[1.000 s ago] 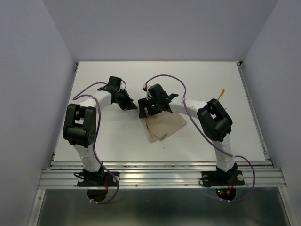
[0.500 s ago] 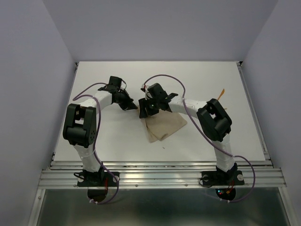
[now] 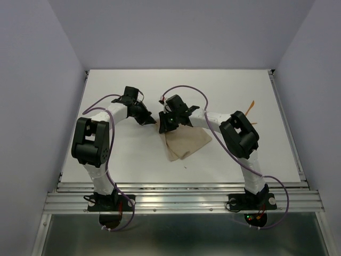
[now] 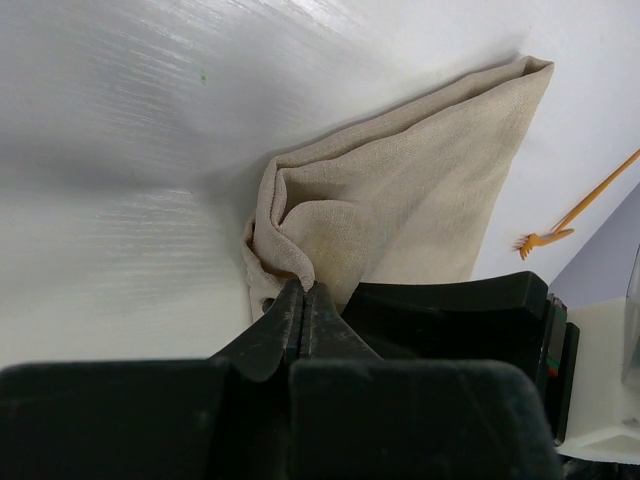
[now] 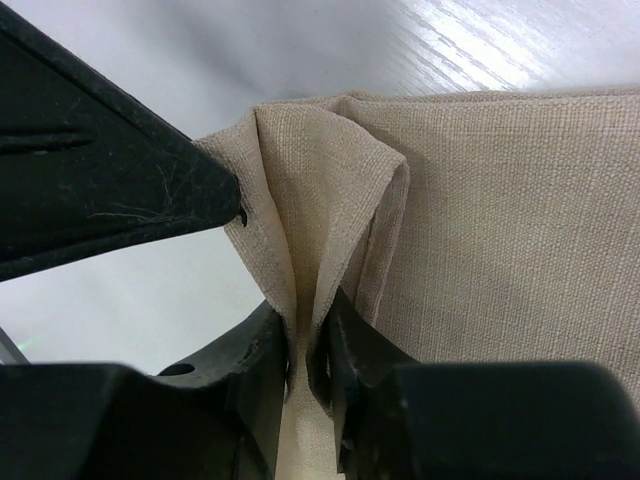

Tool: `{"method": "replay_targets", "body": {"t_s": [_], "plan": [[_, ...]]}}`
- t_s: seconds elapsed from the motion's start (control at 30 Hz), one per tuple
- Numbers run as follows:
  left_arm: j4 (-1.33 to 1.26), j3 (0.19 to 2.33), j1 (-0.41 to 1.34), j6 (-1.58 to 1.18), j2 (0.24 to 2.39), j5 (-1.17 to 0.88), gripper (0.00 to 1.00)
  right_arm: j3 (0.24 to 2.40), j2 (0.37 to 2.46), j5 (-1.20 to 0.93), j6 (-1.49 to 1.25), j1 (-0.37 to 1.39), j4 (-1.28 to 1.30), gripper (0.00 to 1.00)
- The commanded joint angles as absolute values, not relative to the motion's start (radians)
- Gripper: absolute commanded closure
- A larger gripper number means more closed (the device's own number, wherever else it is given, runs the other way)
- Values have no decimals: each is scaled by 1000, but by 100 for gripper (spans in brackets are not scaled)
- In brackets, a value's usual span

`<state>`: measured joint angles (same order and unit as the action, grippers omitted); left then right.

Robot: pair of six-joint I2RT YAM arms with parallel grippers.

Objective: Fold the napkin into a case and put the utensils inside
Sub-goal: Fold the lower triangle-folded napkin at the center of the board.

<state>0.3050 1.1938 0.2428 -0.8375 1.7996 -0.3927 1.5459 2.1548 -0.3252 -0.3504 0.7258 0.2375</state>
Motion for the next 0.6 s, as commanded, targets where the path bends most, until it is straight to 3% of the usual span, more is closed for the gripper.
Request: {"method": "replay_targets", "body": {"t_s": [0.0, 0.17, 0.3, 0.33, 0.43, 0.57], "plan": [[302, 1235, 252, -847, 1783, -391, 100, 1592, 2149, -318, -379, 721, 201, 77], [301, 1235, 252, -833, 1772, -390, 97, 1568, 2138, -379, -432, 709, 149, 99], [299, 1232, 252, -819, 1750, -382, 75, 1542, 2137, -564, -486, 658, 75, 99], [305, 1235, 252, -812, 1749, -377, 60, 1539, 2137, -599, -509, 640, 58, 99], [321, 1253, 250, -793, 1740, -367, 42, 1536, 2143, -712, -546, 608, 14, 99], [328, 1270, 250, -788, 1721, -356, 41, 1542, 2152, -767, -574, 586, 12, 99]]}}
